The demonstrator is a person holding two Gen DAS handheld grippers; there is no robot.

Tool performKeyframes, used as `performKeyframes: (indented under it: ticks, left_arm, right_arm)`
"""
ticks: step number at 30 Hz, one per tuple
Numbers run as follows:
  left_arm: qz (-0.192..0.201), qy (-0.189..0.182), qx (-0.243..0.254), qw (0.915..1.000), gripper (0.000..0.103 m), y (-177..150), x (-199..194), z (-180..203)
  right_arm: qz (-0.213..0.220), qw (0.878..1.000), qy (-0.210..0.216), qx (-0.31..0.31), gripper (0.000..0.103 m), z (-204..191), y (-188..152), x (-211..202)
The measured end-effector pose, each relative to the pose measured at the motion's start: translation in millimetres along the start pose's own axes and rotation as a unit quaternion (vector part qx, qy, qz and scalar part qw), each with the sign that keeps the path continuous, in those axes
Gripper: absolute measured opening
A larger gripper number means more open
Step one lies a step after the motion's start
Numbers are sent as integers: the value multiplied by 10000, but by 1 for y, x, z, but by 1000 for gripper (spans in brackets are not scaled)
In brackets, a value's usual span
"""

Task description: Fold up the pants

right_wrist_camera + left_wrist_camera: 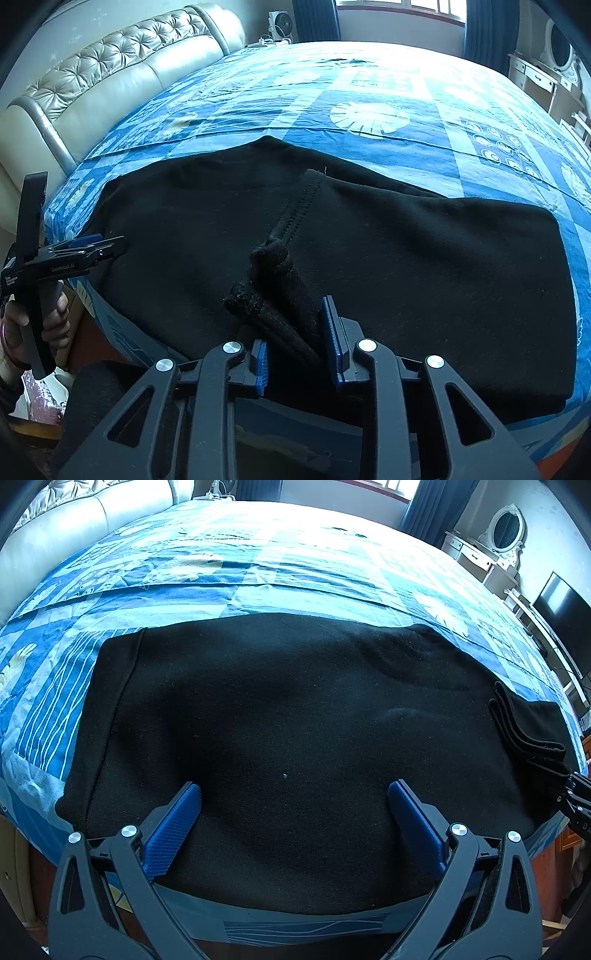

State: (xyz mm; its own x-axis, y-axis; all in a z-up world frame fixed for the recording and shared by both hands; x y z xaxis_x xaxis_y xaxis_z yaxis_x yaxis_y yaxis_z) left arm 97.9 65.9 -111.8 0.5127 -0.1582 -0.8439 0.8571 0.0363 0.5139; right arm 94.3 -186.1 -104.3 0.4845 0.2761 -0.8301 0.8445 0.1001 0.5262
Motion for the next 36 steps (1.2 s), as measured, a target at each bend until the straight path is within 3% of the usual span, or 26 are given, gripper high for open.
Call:
performKeyframes:
  ticks: [23, 26, 28, 36]
  left_arm:
    - [4, -1, 2, 10000, 101, -1, 0, 0]
    - [7, -1, 4, 10000, 101, -1, 0, 0]
    - [5, 5, 6, 10000, 101, -1, 0, 0]
    - [6, 6, 8, 10000, 101, -1, 0, 0]
  right_arm:
    - [170, 9998, 18, -54, 33, -16, 7, -14]
    - [115, 9996, 241, 72, 37, -15, 7, -14]
    - [-115, 9975, 632, 280, 39, -16, 3, -6]
    - [-415, 9912, 1023, 737, 45, -10, -8, 13]
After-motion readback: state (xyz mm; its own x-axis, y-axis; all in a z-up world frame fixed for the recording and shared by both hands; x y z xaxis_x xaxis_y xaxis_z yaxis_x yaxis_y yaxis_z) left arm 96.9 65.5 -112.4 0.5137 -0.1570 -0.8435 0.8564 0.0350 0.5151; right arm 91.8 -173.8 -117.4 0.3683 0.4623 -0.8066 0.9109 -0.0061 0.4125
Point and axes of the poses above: each gripper's, at about its wrist camera, not at the fingertips, and x roughly the way its jaws point, z to its right, y to its top, the point moved 5 cm from there along x, roughly the way its jaws point, and after that the axes turned 1 degree about z, right-handed, at the moved point
